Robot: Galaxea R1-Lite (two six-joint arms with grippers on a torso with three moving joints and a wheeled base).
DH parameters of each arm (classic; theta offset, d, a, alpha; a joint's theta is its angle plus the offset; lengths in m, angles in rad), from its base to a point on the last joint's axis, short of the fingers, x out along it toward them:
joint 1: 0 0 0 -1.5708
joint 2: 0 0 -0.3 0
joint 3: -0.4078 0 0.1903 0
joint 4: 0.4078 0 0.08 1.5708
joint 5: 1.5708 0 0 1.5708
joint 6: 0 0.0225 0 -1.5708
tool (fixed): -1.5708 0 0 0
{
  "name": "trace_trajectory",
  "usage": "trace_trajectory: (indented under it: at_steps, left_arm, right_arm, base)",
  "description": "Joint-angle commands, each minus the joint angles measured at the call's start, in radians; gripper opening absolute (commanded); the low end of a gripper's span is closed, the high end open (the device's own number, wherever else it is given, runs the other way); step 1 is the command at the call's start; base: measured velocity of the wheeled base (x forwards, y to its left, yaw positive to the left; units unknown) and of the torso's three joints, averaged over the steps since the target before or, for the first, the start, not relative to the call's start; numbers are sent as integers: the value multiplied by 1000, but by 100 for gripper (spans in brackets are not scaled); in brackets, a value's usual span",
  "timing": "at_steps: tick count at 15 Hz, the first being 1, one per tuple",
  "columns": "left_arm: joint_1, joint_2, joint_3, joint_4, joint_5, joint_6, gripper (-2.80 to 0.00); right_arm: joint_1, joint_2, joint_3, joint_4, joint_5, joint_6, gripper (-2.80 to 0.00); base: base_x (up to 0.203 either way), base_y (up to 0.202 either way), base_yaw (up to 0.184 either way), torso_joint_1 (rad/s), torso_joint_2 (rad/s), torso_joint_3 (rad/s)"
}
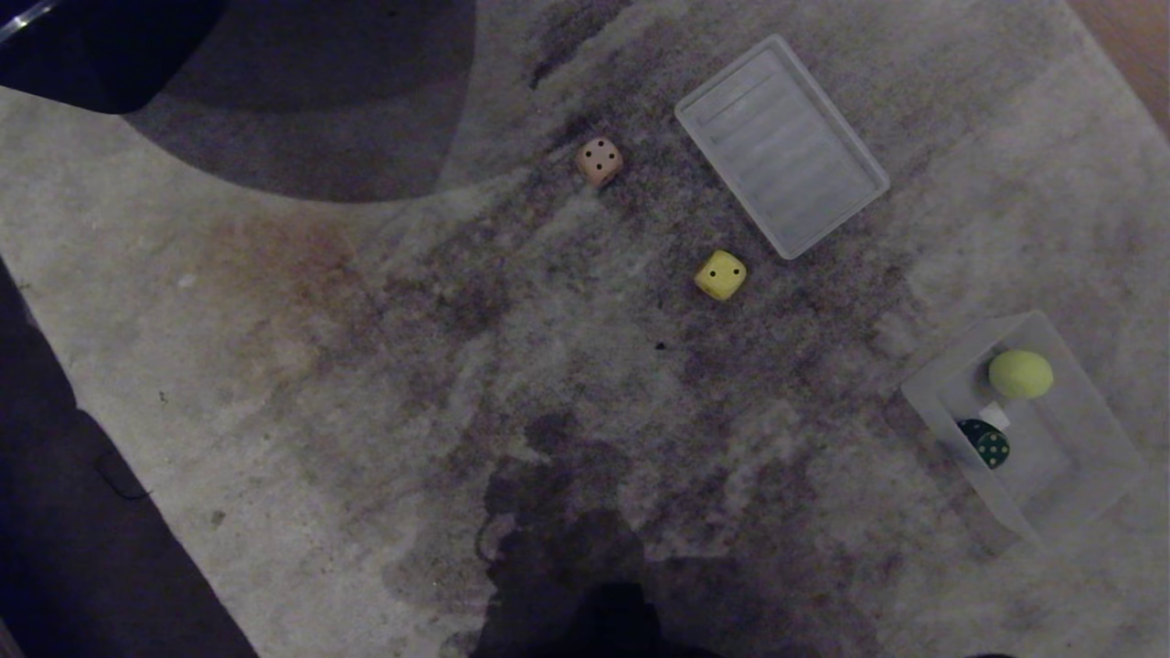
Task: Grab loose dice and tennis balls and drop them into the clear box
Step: Pick up toys out of the box
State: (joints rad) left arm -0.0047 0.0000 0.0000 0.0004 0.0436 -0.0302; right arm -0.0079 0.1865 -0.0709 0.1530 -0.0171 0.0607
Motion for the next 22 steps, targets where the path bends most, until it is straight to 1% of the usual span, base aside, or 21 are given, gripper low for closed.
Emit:
trace_trajectory:
  at_steps: [1, 2, 3, 12, 13, 14, 19, 20, 22]
  left_arm:
    - [0, 2, 2, 0, 1, 0, -280]
    - [0, 2, 2, 1, 1, 0, -280]
    - [0, 2, 2, 0, 1, 0, -280]
    - [0, 2, 2, 0, 1, 2, -280]
    - [0, 2, 2, 1, -5, 15, -280]
    - [0, 2, 2, 1, -1, 4, -280]
    - [0, 2, 2, 1, 1, -7, -280]
    - [0, 2, 2, -3, 3, -27, -280]
    - [0, 2, 2, -3, 1, -29, -280]
  right_arm:
    - [15, -184, 8, 8, 10, -21, -280]
    - [17, -191, 9, 9, 13, -23, -280]
    - [19, -185, 8, 10, 13, -9, -280]
    - [19, -185, 10, 8, 12, -7, -280]
    - [19, -185, 10, 10, 12, -7, -280]
    - [19, -185, 10, 8, 12, -6, -280]
    - [19, -185, 10, 9, 12, -7, -280]
    - [19, -185, 10, 10, 12, -7, -280]
    - [19, -185, 10, 10, 12, -7, -280]
  base:
    - [0, 0, 0, 0, 0, 0]
    - [0, 0, 0, 0, 0, 0]
    - [0, 0, 0, 0, 0, 0]
    - [0, 0, 0, 0, 0, 0]
    - [0, 0, 0, 0, 0, 0]
    - [0, 0, 0, 0, 0, 0]
    - [0, 0, 0, 0, 0, 0]
    - [0, 0, 0, 0, 0, 0]
    - [41, 0, 1, 1, -1, 6]
